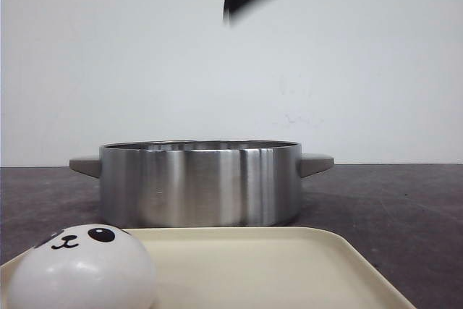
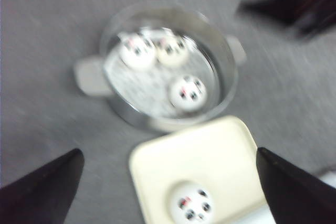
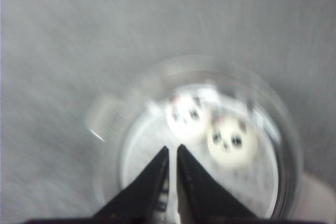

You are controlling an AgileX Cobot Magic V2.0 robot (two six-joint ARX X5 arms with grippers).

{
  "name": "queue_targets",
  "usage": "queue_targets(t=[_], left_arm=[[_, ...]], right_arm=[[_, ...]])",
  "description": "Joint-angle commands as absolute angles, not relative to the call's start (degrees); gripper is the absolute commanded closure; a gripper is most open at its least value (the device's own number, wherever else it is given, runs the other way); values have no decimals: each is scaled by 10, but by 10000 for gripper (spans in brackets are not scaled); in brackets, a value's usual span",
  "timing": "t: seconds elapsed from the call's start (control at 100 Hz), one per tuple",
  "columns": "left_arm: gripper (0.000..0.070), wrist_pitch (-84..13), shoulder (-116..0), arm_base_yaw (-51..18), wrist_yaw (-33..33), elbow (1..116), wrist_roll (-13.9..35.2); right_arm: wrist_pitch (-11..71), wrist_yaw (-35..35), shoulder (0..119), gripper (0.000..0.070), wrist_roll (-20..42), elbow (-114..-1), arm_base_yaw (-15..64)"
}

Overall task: Steam buns
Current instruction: 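Withdraw the right gripper and move the left gripper over the last bun, then lower the left gripper onto the last panda bun and close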

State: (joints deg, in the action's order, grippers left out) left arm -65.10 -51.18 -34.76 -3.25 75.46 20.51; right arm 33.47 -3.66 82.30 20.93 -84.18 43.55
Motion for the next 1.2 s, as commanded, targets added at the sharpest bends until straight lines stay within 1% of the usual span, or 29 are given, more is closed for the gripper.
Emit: queue_targets(t=[0.0, 0.05, 0.28, 0.36, 0.43, 0.58, 0.76, 0.93, 1.19], left_arm=[[63, -626, -511, -369, -52, 726, 246], [63, -608, -510, -388, -61, 691, 265], [63, -508, -518, -487, -55, 536, 346], [63, -479, -526, -518, -48, 495, 375], [63, -469, -536, -542, -28, 473, 392], [62, -466, -575, -580, 20, 457, 402], [62, -436, -650, -601, 16, 457, 403], [62, -404, -723, -604, 11, 457, 437], [62, -390, -798, -604, 8, 457, 440]], right_arm=[[331, -51, 790, 700, 178, -853, 452], [331, -62, 757, 700, 168, -853, 463], [360, -105, 635, 700, 147, -853, 490], [376, -123, 607, 700, 143, -853, 490], [392, -140, 588, 700, 141, -853, 490], [427, -168, 564, 700, 141, -853, 490], [445, -169, 560, 700, 141, -853, 490], [451, -165, 560, 700, 141, -853, 490], [467, -165, 557, 700, 141, -853, 490]])
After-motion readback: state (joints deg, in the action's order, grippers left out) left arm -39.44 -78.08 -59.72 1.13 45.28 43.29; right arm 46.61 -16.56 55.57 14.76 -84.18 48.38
